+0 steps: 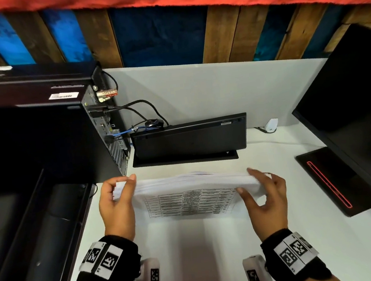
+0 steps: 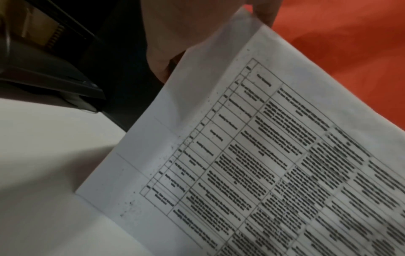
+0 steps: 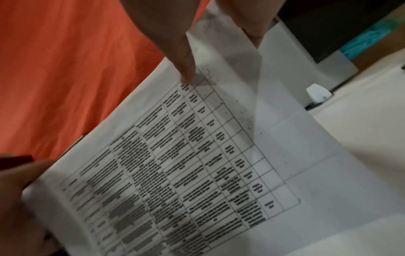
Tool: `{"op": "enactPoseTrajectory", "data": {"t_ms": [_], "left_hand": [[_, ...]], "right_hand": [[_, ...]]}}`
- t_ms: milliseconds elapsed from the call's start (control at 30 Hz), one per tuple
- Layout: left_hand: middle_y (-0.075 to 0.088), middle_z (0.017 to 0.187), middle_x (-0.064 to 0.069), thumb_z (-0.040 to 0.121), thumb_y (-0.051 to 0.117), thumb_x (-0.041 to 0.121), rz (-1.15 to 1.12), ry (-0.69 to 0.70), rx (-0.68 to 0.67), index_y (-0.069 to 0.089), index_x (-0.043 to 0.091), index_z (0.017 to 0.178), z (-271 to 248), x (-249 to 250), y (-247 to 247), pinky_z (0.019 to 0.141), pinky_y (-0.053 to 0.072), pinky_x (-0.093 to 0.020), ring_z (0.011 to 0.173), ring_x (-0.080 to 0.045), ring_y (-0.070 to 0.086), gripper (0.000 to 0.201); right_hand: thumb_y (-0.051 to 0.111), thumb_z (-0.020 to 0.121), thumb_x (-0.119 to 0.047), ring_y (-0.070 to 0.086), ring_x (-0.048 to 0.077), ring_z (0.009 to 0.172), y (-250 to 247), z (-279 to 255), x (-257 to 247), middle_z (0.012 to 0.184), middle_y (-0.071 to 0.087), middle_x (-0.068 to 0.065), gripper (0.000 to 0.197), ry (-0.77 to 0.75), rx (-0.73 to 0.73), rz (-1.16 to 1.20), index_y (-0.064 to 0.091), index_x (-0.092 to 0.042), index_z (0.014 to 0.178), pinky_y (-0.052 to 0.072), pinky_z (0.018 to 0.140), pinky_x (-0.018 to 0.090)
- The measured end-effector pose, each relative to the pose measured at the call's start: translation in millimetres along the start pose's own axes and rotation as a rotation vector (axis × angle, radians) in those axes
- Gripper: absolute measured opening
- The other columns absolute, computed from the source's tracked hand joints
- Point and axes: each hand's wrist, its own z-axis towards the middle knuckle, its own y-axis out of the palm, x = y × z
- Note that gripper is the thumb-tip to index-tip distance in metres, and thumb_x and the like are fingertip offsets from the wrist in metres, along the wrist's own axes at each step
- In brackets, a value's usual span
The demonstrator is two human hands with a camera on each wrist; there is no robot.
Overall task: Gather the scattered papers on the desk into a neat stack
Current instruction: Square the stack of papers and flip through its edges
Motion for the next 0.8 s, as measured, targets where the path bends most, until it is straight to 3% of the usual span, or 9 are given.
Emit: {"op": "enactPoseTrajectory", "data": {"t_ms": [67,167,267,367,400,500,600,667,800], "left_hand": [[0.059,0.085,0.004,0.089,0.062,0.017,-0.018,-0.027,0.010,0.059,0.021,0.083,2,-1,0,0.076,0.045,-0.027,0.081,-0.012,0.055,0.008],[0.059,0.082,0.006,0.090,0.060,0.016,0.021,-0.025,-0.055,0.059,0.022,0.079,-2,1,2,0.076,0.043,-0.027,0.080,-0.012,0.056,0.013],[0.060,0.079,0.005,0.089,0.059,0.011,-0.001,-0.031,0.014,0.059,0.023,0.077,2,2,3,0.077,0.045,-0.028,0.078,-0.012,0.056,0.016],[0.063,0.082,-0.002,0.091,0.054,0.012,-0.041,-0.025,0.034,0.059,0.024,0.079,5,4,4,0.081,0.046,-0.032,0.080,-0.016,0.059,0.018],[0.064,0.082,-0.004,0.091,0.057,0.016,-0.028,-0.019,0.023,0.058,0.023,0.079,4,4,5,0.081,0.047,-0.032,0.079,-0.016,0.060,0.014],[0.065,0.089,-0.003,0.086,0.064,0.016,-0.009,-0.022,0.095,0.058,0.023,0.077,6,2,5,0.089,0.049,-0.033,0.082,-0.013,0.061,0.013],[0.064,0.080,-0.001,0.089,0.055,0.011,-0.066,-0.040,0.082,0.057,0.022,0.077,5,3,8,0.077,0.050,-0.032,0.074,-0.014,0.061,0.017],[0.062,0.077,0.005,0.090,0.057,0.014,-0.037,-0.031,0.074,0.057,0.022,0.077,4,4,10,0.069,0.049,-0.025,0.068,-0.006,0.060,0.015],[0.065,0.077,0.000,0.090,0.052,0.013,-0.048,-0.058,0.127,0.059,0.025,0.077,10,1,8,0.080,0.048,-0.037,0.075,-0.016,0.061,0.019]], "right_hand": [[0.076,0.077,-0.010,0.052,-0.005,0.101,1,0,-1,0.109,0.045,-0.003,0.052,0.079,0.001,0.073,0.058,-0.046,0.110,0.042,0.083,-0.001],[0.068,0.085,-0.010,0.055,-0.005,0.095,3,-2,-6,0.104,0.048,0.003,0.050,-0.017,-0.012,0.039,0.058,-0.057,0.100,0.043,0.079,0.000],[0.063,0.089,-0.017,0.049,-0.012,0.098,2,-1,-3,0.110,0.041,0.001,0.046,0.008,-0.049,0.024,0.058,-0.061,0.101,0.045,0.079,0.001],[0.067,0.086,-0.020,0.040,-0.017,0.106,0,-3,-3,0.117,0.032,-0.012,0.039,0.033,-0.092,-0.010,0.062,-0.051,0.109,0.055,0.089,0.029],[0.071,0.083,-0.017,0.038,-0.017,0.109,0,-5,-3,0.118,0.031,-0.013,0.041,0.010,-0.079,-0.028,0.063,-0.048,0.109,0.053,0.092,0.030],[0.079,0.074,-0.008,0.036,-0.019,0.111,0,-4,-2,0.122,0.031,-0.007,0.052,-0.007,0.008,-0.036,0.058,-0.042,0.107,0.040,0.094,0.005],[0.081,0.066,0.001,0.034,-0.020,0.113,3,-4,-3,0.124,0.035,0.005,0.050,-0.060,0.060,-0.078,0.053,-0.016,0.104,0.034,0.090,-0.002],[0.080,0.068,0.001,0.033,-0.020,0.115,5,-6,-6,0.127,0.035,0.013,0.043,-0.113,0.050,-0.103,0.058,-0.014,0.101,0.028,0.094,-0.004],[0.077,0.074,0.000,0.036,-0.018,0.114,3,-3,-1,0.126,0.033,-0.008,0.038,-0.073,0.044,-0.055,0.058,-0.024,0.098,0.028,0.096,-0.001]]}}
